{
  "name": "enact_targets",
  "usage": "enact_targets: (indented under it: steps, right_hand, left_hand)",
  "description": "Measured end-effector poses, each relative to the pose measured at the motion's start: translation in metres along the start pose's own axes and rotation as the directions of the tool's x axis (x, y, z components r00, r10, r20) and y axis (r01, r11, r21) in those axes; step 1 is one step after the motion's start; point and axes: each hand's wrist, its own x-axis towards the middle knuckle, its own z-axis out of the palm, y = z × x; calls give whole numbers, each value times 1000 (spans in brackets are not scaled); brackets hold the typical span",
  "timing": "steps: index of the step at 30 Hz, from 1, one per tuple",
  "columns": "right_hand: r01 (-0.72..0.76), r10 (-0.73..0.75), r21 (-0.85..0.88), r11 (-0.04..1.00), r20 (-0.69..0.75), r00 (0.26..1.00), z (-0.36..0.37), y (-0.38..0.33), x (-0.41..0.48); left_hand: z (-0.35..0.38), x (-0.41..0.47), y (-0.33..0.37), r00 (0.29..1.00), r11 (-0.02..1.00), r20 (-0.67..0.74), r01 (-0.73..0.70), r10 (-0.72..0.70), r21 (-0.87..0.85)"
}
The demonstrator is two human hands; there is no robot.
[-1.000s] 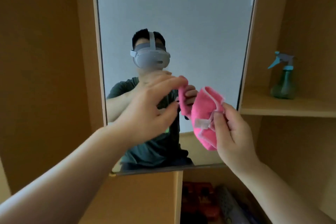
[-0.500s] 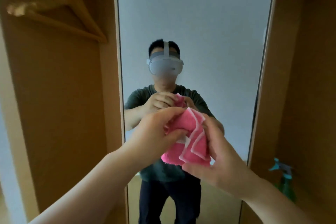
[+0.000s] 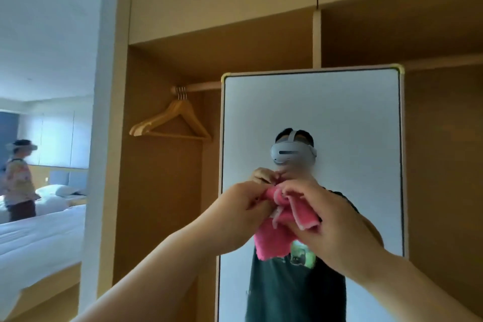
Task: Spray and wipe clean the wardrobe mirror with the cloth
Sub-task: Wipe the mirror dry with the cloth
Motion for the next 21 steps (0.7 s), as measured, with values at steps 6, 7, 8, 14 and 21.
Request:
enact_targets:
  steps: [6, 7, 8, 14, 21]
  right_hand:
    - [-23, 29, 45, 999, -130, 991, -4, -4, 28]
    - [-13, 17, 32, 999, -127, 992, -3, -5, 33]
    - [9, -9, 0, 1000, -114, 993, -1, -6, 38]
    - [81, -89, -249, 965, -22, 996, 11, -9, 55]
    - [327, -251, -666, 671, 211, 945, 24, -40, 84]
  left_hand:
    - [-24, 10, -1, 992, 969, 56, -93, 109, -231]
    - [-28, 13, -4, 990, 974, 46, -123, 135, -192]
    - [-32, 16, -9, 986, 978, 18, -162, 166, -128]
    - [-66, 30, -38, 955, 961, -119, -263, 272, 85]
    - [-110, 52, -49, 924, 940, -173, -333, 341, 70]
